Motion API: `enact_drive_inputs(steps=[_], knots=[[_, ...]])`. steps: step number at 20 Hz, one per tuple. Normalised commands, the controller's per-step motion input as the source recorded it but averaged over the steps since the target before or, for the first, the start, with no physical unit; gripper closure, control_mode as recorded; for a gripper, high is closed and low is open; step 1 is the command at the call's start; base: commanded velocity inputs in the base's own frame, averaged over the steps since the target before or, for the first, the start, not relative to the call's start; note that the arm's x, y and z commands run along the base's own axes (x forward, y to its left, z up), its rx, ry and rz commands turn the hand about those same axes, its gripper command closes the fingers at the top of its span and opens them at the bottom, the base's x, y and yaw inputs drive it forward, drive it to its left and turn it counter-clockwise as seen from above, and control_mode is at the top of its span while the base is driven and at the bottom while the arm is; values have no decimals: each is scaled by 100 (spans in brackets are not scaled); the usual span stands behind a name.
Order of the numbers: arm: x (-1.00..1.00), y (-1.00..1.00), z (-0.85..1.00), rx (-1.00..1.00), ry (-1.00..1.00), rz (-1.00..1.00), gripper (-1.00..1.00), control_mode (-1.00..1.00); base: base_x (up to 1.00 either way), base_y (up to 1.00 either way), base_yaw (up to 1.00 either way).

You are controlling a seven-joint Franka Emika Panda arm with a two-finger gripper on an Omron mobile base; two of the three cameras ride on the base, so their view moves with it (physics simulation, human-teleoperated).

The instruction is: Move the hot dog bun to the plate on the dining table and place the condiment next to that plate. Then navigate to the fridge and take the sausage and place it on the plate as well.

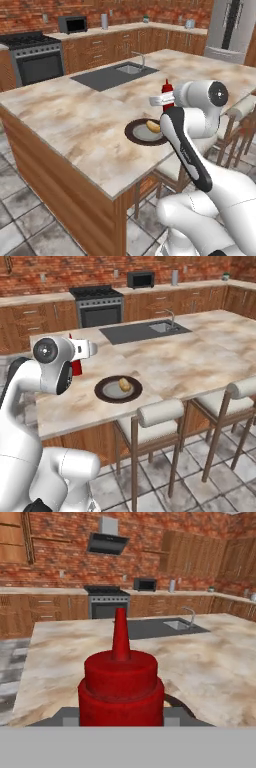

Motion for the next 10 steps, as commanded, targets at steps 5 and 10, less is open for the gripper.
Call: enact_drive_inputs(steps=[5, 10], knots=[[0, 0, 0, 0, 0, 0, 100, 100, 35, -78, 48], [0, 0, 0, 0, 0, 0, 100, 100, 25, -78, 49]])
